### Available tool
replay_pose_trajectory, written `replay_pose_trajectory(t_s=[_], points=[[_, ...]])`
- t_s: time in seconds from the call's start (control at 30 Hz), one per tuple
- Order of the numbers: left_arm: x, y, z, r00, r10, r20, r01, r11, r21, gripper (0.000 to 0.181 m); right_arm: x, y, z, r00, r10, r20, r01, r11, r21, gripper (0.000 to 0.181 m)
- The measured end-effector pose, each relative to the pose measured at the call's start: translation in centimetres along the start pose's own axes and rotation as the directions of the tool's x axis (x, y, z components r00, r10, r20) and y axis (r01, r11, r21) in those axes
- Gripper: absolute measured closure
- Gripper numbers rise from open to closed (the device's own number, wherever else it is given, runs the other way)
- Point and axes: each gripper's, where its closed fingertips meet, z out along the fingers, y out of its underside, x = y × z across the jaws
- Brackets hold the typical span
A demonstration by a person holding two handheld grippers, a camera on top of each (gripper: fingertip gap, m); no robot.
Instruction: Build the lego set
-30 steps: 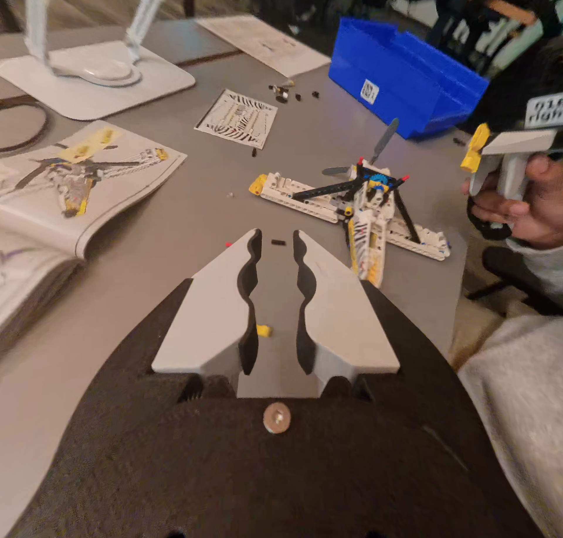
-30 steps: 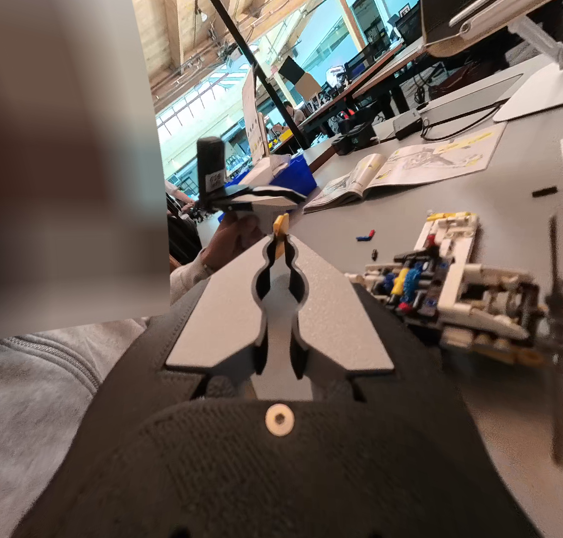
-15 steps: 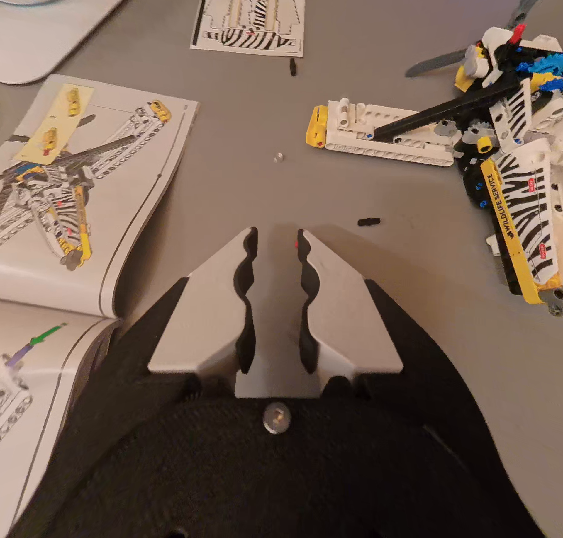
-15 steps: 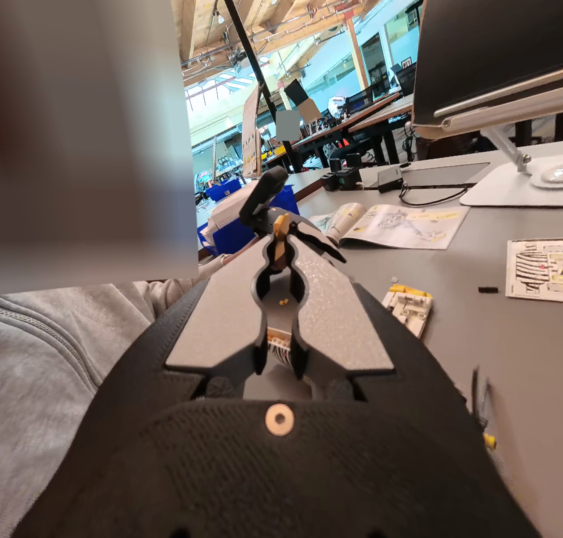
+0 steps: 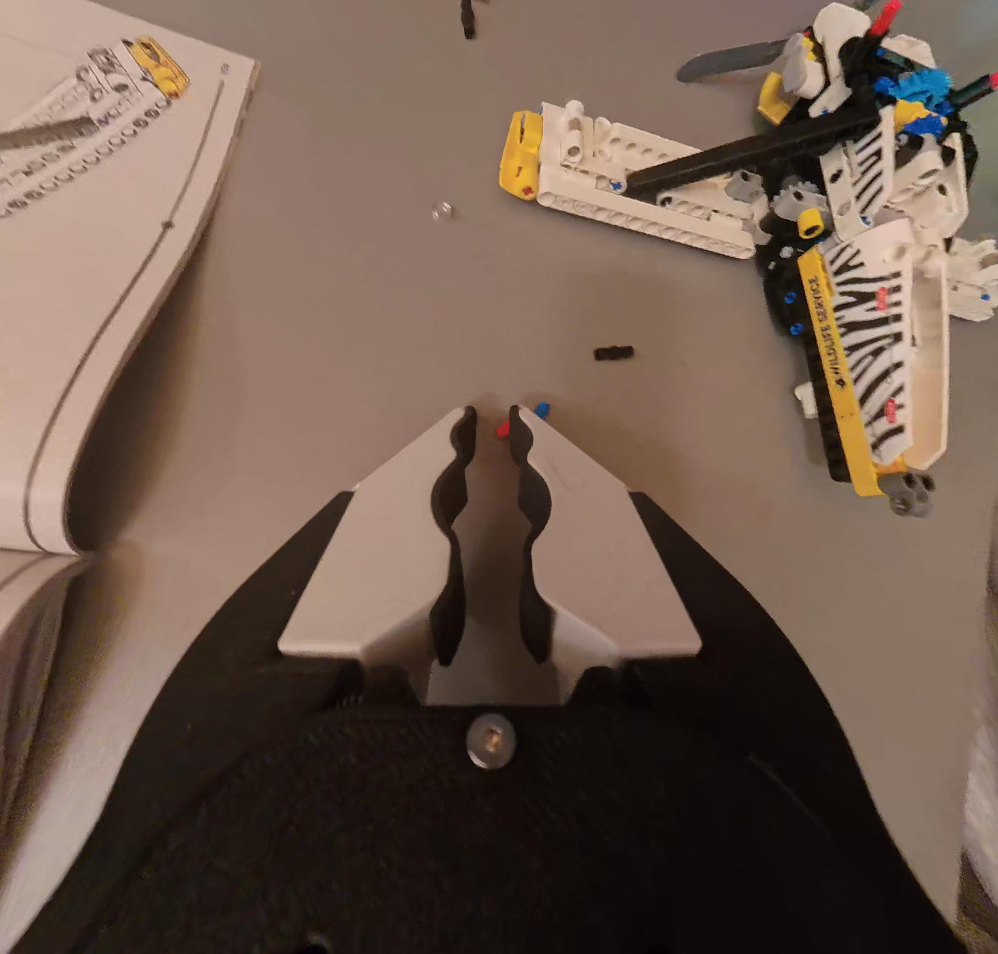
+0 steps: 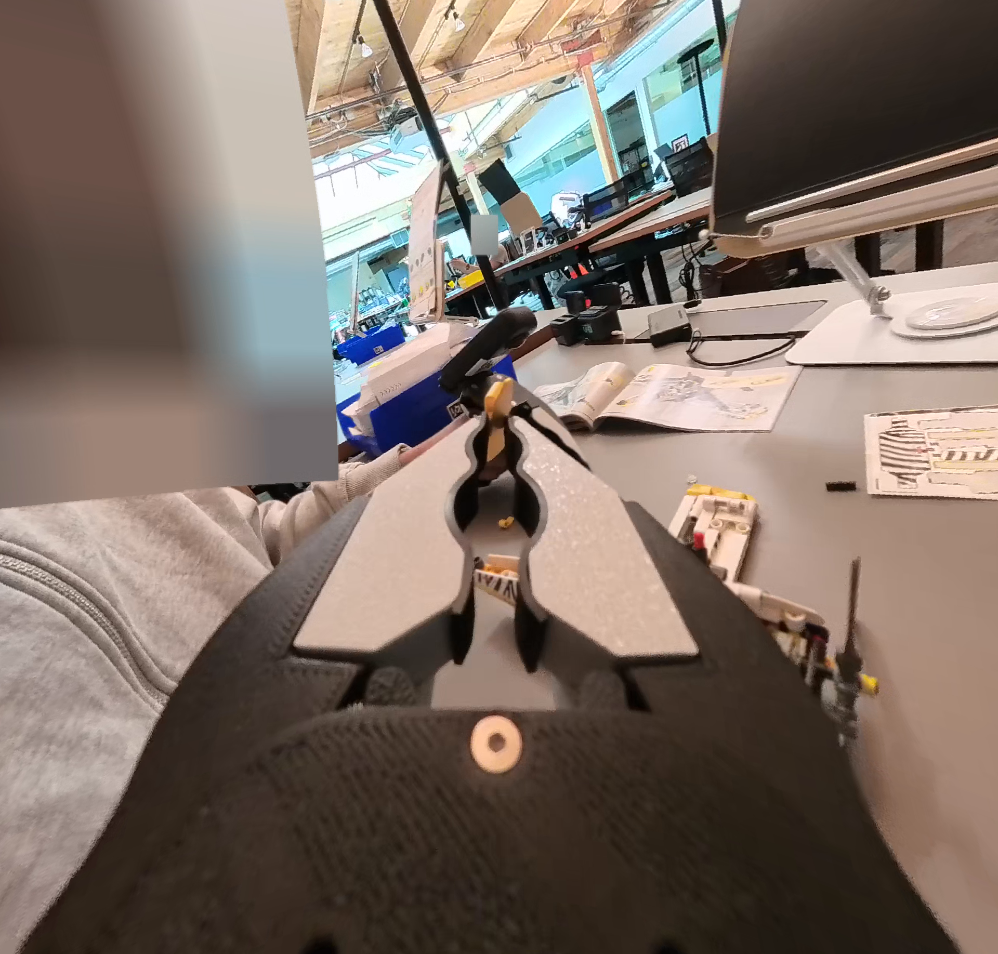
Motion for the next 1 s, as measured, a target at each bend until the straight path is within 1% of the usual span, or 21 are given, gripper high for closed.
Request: replay_pose_trajectory(t_s=[0.1, 0.2, 0.3, 0.4, 0.5, 0.67, 0.77, 0.8, 1.0], points=[[0.7, 0.6, -0.6, 1.000, -0.012, -0.018, 0.013, 1.000, 0.020, 0.172, -0.8, 0.2, -0.6, 1.000, -0.012, -0.014, 0.012, 1.000, 0.004, 0.178], [0.7, 0.7, -1.4, 1.000, -0.028, -0.011, 0.029, 0.997, 0.073, 0.171, -1.6, 0.9, -0.8, 1.000, -0.007, -0.019, 0.007, 1.000, 0.006, 0.179], [0.7, 0.5, -1.7, 0.999, -0.036, -0.024, 0.039, 0.992, 0.116, 0.158, -2.8, 2.3, -0.2, 0.999, 0.031, 0.009, -0.031, 0.999, -0.012, 0.178], [0.5, 0.2, -1.2, 1.000, -0.024, -0.018, 0.025, 0.995, 0.099, 0.158, -4.1, 4.0, 0.8, 0.998, 0.055, 0.039, -0.053, 0.997, -0.048, 0.178], [0.7, 0.4, -0.1, 1.000, -0.002, -0.017, 0.003, 0.999, 0.044, 0.161, -5.3, 5.2, 1.6, 0.995, 0.071, 0.070, -0.067, 0.996, -0.062, 0.178], [1.3, 0.4, 0.0, 0.999, -0.005, -0.053, 0.007, 0.999, 0.040, 0.174, -6.4, 6.0, 2.2, 0.991, 0.086, 0.101, -0.080, 0.995, -0.065, 0.178], [1.1, 0.1, -0.3, 1.000, 0.004, -0.015, -0.003, 0.997, 0.071, 0.181, -6.8, 6.2, 2.2, 0.990, 0.090, 0.110, -0.083, 0.994, -0.065, 0.178], [1.1, 0.0, -0.5, 1.000, 0.008, -0.003, -0.007, 0.996, 0.086, 0.181, -6.9, 6.3, 2.1, 0.990, 0.094, 0.110, -0.087, 0.994, -0.065, 0.178], [2.1, -0.2, -1.7, 0.999, -0.024, -0.029, 0.028, 0.987, 0.156, 0.181, -6.3, 7.2, 1.5, 0.982, 0.163, 0.092, -0.158, 0.985, -0.063, 0.178]])
